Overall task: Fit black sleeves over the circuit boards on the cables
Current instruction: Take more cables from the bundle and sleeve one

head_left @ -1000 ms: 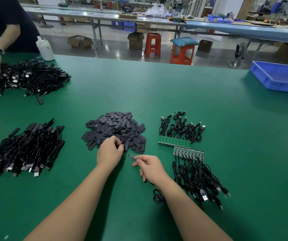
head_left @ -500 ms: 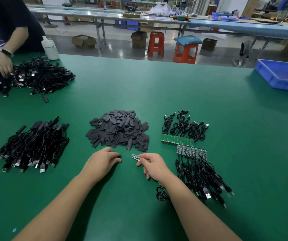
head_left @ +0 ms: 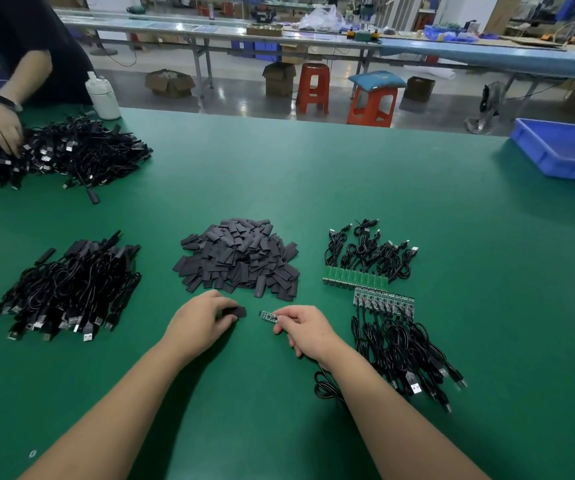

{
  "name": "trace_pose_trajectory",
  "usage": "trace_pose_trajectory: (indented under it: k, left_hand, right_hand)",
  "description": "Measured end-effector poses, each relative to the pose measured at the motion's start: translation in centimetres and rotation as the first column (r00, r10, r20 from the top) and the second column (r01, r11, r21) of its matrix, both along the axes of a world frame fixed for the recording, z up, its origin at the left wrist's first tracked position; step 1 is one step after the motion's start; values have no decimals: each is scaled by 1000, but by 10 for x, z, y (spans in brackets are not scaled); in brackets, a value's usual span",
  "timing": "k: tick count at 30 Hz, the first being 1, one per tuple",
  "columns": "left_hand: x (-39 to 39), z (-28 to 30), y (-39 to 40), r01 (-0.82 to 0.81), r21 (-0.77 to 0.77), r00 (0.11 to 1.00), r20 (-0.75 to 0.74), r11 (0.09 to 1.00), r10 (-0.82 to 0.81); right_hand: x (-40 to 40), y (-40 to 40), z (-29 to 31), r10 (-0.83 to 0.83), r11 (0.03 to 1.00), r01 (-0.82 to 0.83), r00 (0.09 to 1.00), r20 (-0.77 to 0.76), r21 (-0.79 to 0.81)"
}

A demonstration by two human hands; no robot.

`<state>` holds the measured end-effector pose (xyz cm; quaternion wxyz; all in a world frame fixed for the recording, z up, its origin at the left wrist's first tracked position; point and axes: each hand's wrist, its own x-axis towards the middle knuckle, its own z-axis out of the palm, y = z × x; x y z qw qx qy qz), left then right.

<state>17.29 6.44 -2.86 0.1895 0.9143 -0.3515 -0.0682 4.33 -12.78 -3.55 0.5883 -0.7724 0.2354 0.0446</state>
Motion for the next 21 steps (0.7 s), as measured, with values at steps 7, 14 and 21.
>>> trace_pose_trajectory:
  k: [7, 14, 21]
  left_hand:
    - [-16, -1, -2, -59, -343, 973, -229, 937, -23]
    - [-24, 1, -5, -81, -358, 967, -255, 930, -14]
    - [-24, 3, -5, 24, -305, 983, -168, 952, -79]
  right_hand:
    - [1, -1, -1, 6, 1000, -6, 1000, 0, 16]
    - [1, 1, -1, 7, 999, -7, 1000, 9, 45]
    - [-1, 0, 1, 24, 998, -24, 1000, 6, 54]
